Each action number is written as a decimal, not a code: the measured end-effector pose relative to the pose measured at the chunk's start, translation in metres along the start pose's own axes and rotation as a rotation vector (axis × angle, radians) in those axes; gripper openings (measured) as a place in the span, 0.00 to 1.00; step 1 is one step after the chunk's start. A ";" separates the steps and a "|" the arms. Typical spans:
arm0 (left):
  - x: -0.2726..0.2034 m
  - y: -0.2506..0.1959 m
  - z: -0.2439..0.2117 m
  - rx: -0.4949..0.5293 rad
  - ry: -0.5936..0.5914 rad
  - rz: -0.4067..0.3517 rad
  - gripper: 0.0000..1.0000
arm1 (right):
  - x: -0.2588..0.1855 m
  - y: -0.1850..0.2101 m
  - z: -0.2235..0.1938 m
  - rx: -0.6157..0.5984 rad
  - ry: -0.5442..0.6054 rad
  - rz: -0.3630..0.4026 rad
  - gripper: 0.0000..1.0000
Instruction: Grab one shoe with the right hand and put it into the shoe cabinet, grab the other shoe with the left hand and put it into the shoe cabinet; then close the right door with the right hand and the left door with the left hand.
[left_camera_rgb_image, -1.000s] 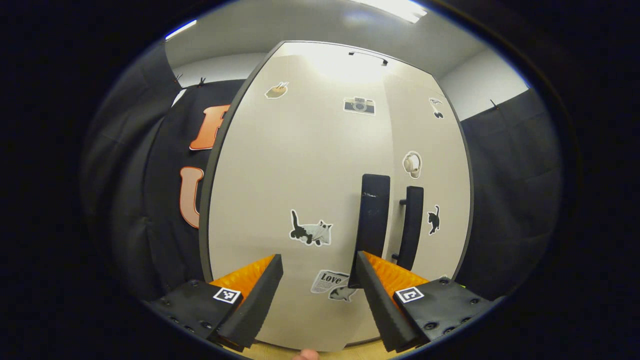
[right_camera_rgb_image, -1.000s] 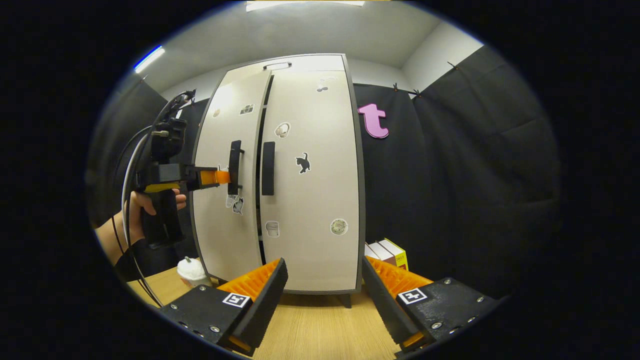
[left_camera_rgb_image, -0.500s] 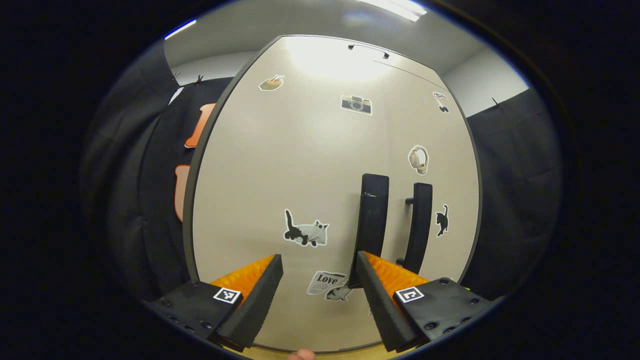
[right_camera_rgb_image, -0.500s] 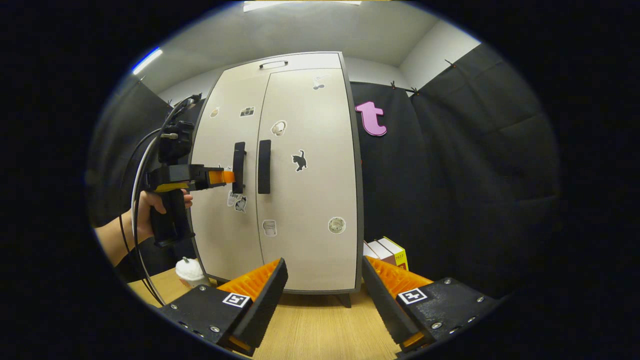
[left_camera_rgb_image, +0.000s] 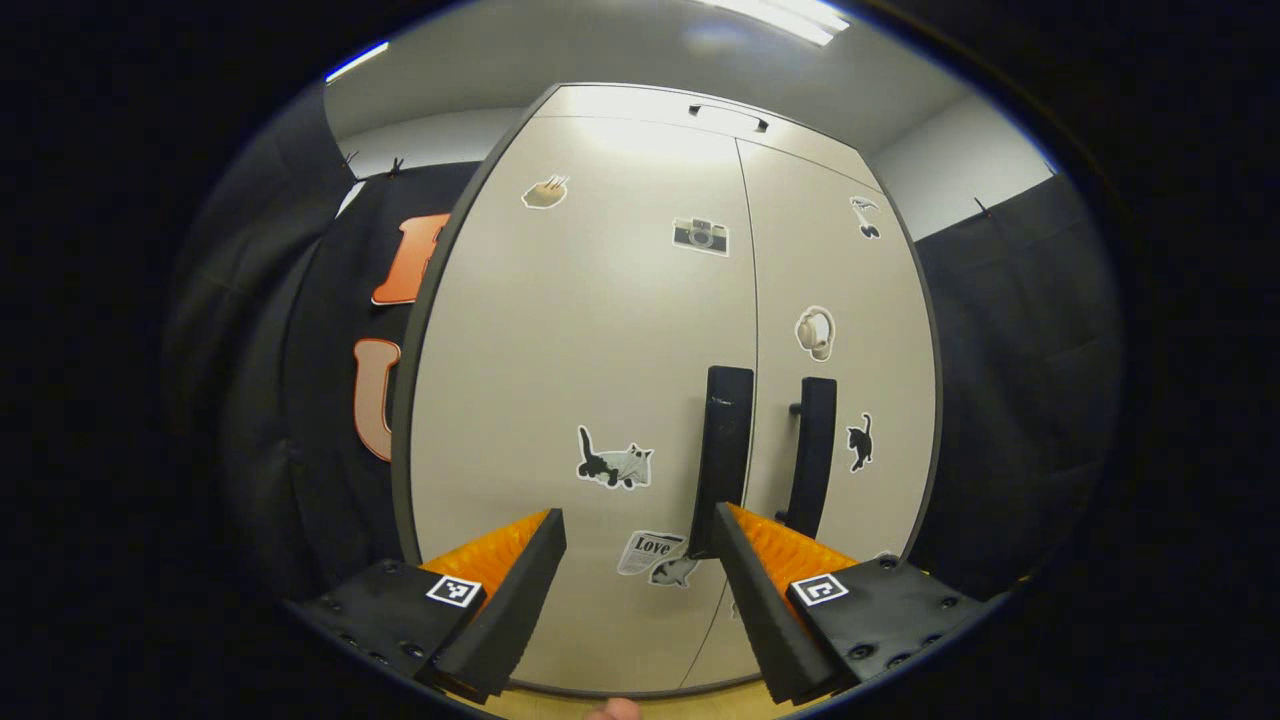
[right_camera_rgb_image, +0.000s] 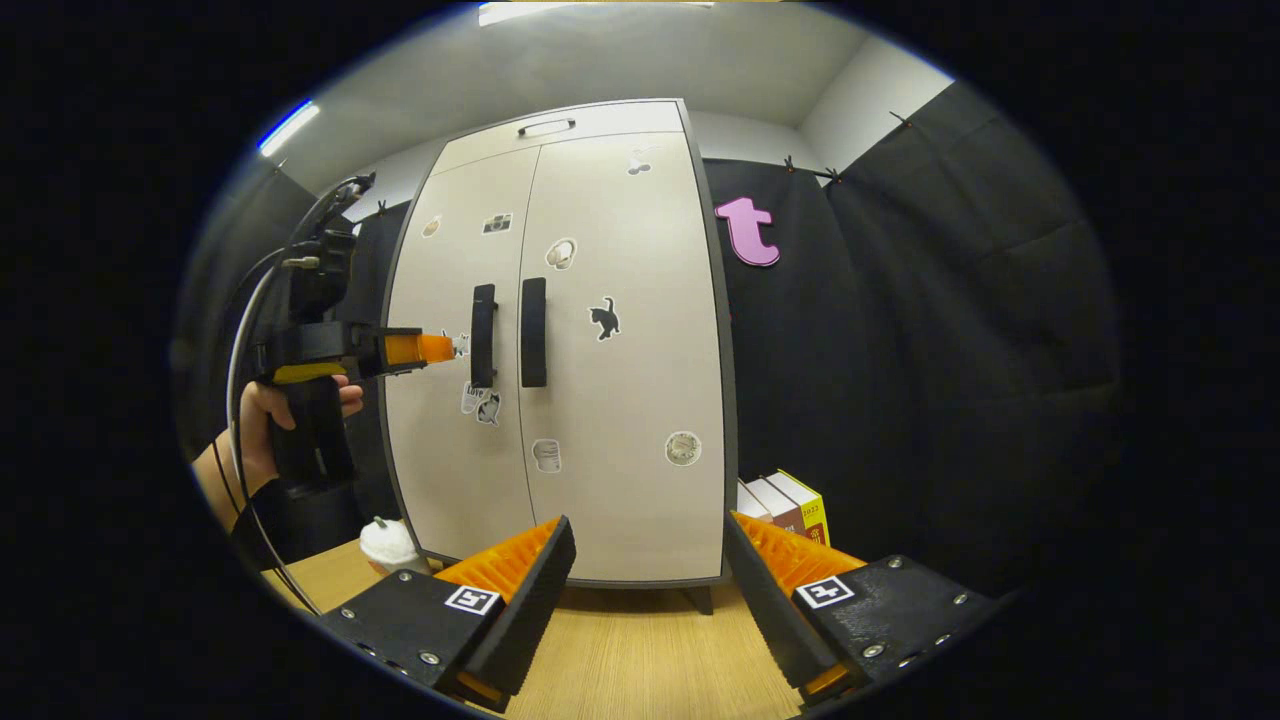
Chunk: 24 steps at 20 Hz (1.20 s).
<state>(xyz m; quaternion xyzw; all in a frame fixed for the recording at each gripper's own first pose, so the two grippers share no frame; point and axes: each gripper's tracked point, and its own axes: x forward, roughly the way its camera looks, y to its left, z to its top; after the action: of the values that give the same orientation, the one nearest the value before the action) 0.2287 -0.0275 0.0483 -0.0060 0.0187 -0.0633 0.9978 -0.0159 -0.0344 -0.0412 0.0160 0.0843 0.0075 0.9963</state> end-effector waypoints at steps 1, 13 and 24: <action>-0.014 0.000 0.002 0.007 -0.009 -0.001 0.96 | 0.001 0.002 0.002 0.000 -0.005 0.008 0.92; -0.149 0.025 -0.054 0.007 0.029 0.104 0.96 | -0.006 0.022 0.010 0.005 -0.033 0.067 0.92; -0.182 0.015 -0.074 -0.001 0.037 0.104 0.96 | -0.023 0.017 0.016 0.002 -0.052 0.026 0.92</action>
<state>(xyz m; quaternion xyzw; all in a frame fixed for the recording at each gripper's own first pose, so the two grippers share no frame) 0.0469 0.0097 -0.0187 -0.0044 0.0375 -0.0113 0.9992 -0.0364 -0.0184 -0.0214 0.0184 0.0581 0.0198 0.9979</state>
